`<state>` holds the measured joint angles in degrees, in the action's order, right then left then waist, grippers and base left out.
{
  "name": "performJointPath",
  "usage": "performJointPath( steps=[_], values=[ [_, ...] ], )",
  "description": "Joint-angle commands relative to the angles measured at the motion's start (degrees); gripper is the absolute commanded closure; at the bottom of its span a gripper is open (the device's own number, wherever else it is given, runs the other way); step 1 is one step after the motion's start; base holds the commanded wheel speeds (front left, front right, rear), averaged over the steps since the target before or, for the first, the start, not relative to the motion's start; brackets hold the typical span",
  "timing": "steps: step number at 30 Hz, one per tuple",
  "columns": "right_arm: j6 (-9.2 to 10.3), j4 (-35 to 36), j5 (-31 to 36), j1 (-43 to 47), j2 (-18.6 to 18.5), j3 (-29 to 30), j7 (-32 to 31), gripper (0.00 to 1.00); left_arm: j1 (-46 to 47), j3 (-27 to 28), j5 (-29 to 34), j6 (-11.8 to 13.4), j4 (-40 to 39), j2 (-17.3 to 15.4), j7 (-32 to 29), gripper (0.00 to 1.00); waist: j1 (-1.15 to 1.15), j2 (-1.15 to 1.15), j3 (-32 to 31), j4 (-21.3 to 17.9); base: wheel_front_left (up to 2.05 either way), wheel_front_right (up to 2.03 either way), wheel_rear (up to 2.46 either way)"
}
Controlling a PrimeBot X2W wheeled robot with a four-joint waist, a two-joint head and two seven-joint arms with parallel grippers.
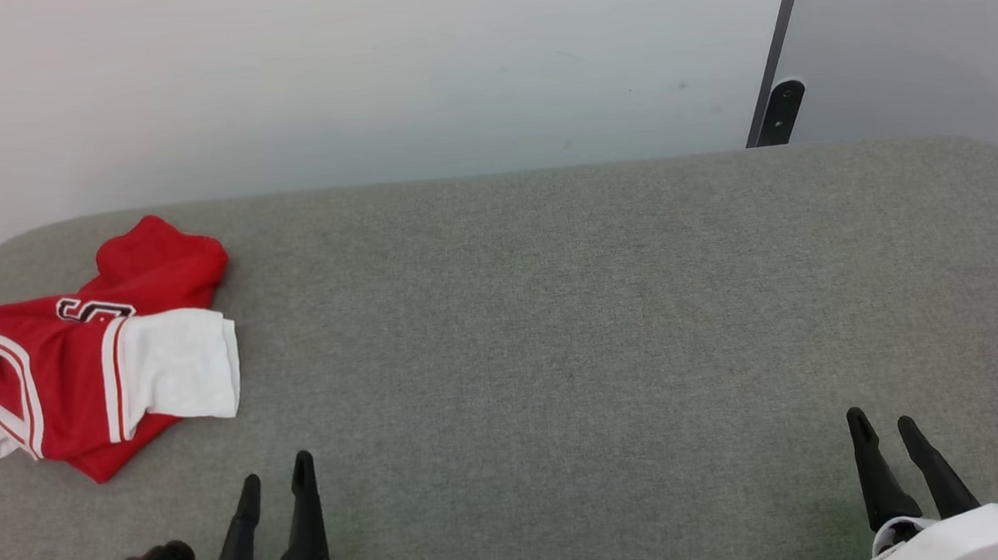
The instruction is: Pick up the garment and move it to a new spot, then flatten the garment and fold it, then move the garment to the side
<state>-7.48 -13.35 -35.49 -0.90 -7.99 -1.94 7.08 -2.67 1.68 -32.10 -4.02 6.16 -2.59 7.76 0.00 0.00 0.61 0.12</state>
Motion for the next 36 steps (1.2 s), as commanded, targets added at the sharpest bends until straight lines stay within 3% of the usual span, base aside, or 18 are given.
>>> performJointPath(
  steps=[1,36],
  values=[
    [-0.03,0.7,1.17,-0.06,-0.12,0.14,0.45,0.0,-0.02,-0.11,1.44,0.34,-0.76,-0.27,0.47,0.0,0.0,0.0,-0.01,-0.03,0.0,0.0,0.0],
    [-0.02,1.65,16.36,2.41,-0.08,0.46,5.35,0.0,-4.23,-1.89,17.67,1.79,-3.16,-0.36,5.1,0.0,0.0,0.0,-0.18,-0.66,0.0,0.0,0.0]
  ],
)
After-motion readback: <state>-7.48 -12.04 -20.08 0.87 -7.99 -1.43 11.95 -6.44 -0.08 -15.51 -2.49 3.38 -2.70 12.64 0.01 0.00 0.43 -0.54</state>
